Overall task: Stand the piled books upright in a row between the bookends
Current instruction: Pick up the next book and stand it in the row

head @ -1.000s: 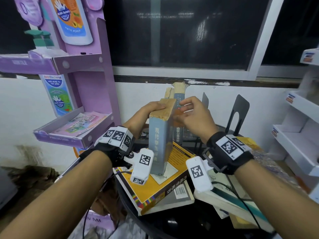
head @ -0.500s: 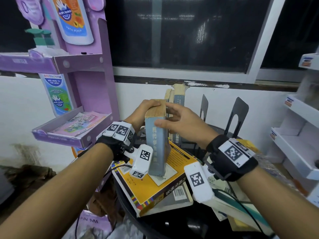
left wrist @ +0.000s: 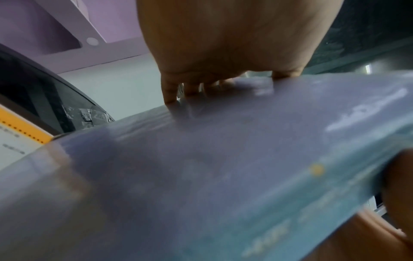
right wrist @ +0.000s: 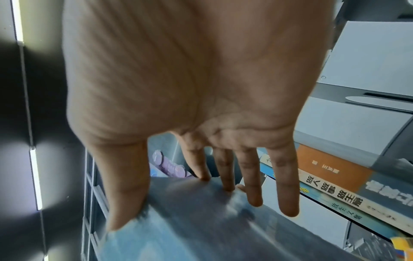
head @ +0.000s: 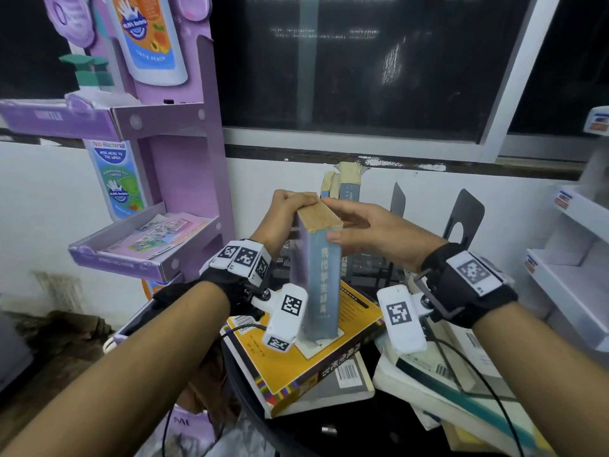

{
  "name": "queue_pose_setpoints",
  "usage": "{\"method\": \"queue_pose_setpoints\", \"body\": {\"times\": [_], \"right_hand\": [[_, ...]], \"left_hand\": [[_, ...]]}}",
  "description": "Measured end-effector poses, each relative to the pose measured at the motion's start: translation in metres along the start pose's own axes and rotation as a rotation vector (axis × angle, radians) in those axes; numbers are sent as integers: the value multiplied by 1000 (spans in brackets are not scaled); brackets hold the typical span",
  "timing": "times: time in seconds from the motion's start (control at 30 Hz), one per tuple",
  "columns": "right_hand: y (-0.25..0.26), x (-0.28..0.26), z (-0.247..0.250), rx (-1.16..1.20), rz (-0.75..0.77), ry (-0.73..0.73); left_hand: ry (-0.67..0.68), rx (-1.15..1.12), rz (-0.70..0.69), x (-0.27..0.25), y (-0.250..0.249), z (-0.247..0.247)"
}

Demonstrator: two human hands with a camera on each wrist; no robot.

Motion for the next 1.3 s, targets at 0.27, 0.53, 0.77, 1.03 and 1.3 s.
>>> {"method": "queue_pose_setpoints", "body": {"times": [0.27, 0.53, 0.77, 1.03, 1.3], "right_hand": [[4, -4, -26, -323, 124, -363], [6, 3, -17, -394, 125, -378], [4, 3, 0, -341, 21, -401], [10, -5, -9, -670, 79, -368], [21, -12, -19, -751, 132, -349]], "left_hand": [[-13, 21, -9, 1, -5, -9], [-107, 0, 8, 0, -4, 4], [-152, -34, -8, -7, 0, -5], [-188, -74, -46, -10, -4, -11], [-262, -45, -45, -7, 1, 6]]}}
Point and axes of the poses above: each hand's wrist, its own x-axis towards the middle knuckle, its own z-axis out of the back of the hand, y = z × x, the point moved 2 cm from there along x, towards the middle knuckle, and after that the axes turned 15 degrees about -y, right-handed, at the moved point
